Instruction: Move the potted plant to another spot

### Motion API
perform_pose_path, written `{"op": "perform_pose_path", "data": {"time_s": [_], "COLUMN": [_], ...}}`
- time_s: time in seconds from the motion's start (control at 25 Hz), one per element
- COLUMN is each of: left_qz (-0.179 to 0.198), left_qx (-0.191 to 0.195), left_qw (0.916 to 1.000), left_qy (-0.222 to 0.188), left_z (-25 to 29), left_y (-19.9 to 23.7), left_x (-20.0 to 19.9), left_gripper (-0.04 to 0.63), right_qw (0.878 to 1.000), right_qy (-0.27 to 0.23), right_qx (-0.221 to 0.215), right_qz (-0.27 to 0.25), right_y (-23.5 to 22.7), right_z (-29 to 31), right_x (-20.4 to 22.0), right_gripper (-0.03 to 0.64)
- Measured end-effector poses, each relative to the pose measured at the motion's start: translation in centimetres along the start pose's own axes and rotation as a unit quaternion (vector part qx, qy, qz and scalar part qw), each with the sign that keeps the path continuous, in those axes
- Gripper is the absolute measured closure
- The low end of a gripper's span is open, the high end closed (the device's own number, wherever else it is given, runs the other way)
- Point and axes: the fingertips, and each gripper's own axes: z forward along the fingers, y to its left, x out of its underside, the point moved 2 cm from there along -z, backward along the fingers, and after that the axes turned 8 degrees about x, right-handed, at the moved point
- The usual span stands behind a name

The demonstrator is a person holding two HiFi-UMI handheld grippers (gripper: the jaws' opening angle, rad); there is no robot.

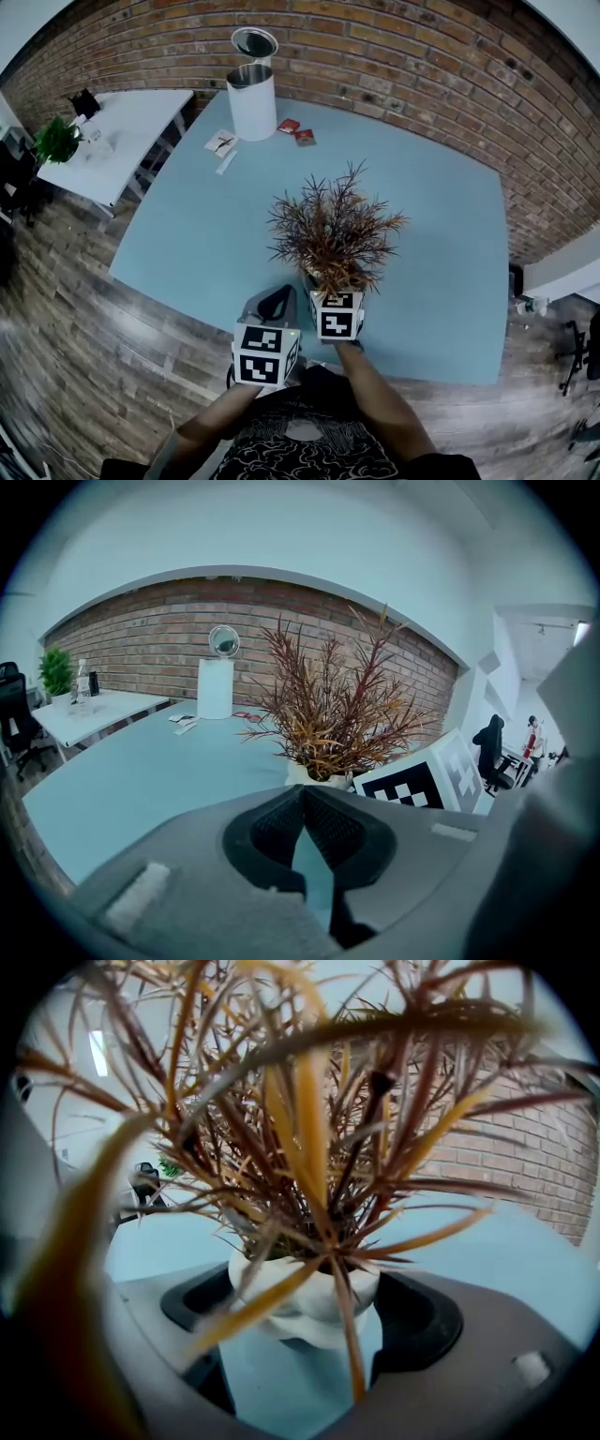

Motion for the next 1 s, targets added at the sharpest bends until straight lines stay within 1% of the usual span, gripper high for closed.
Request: {"op": "perform_pose_path", "data": {"time_s": [0.12, 0.24, 0.4, 0.8, 1.0], "left_qz": [0.003, 0.007, 0.014, 0.034, 0.043], "left_qx": [0.008, 0.02, 0.037, 0.086, 0.099], "left_qw": [1.0, 0.9998, 0.9992, 0.9957, 0.994], "left_qy": [0.001, 0.0, 0.002, 0.009, 0.019], "left_z": [0.7, 1.2, 1.3, 2.2, 3.6], "left_y": [-1.0, -1.4, -1.6, -1.7, -5.7], "left_x": [-0.1, -0.1, -0.2, 0.2, -0.1], "left_gripper": [0.601, 0.601, 0.601, 0.601, 0.601], "right_qw": [1.0, 1.0, 1.0, 0.997, 0.996], "right_qy": [0.007, 0.001, 0.003, 0.001, 0.004], "right_qx": [0.006, 0.017, 0.027, 0.07, 0.074], "right_qz": [0.003, 0.006, 0.011, 0.034, 0.042], "right_y": [-1.3, -2.1, -2.4, -3.7, -7.8], "right_z": [-0.6, -0.6, -1.3, -1.3, -3.1], "right_x": [0.4, 0.6, 0.5, 2.1, 2.8], "right_gripper": [0.155, 0.155, 0.155, 0.153, 0.152]}}
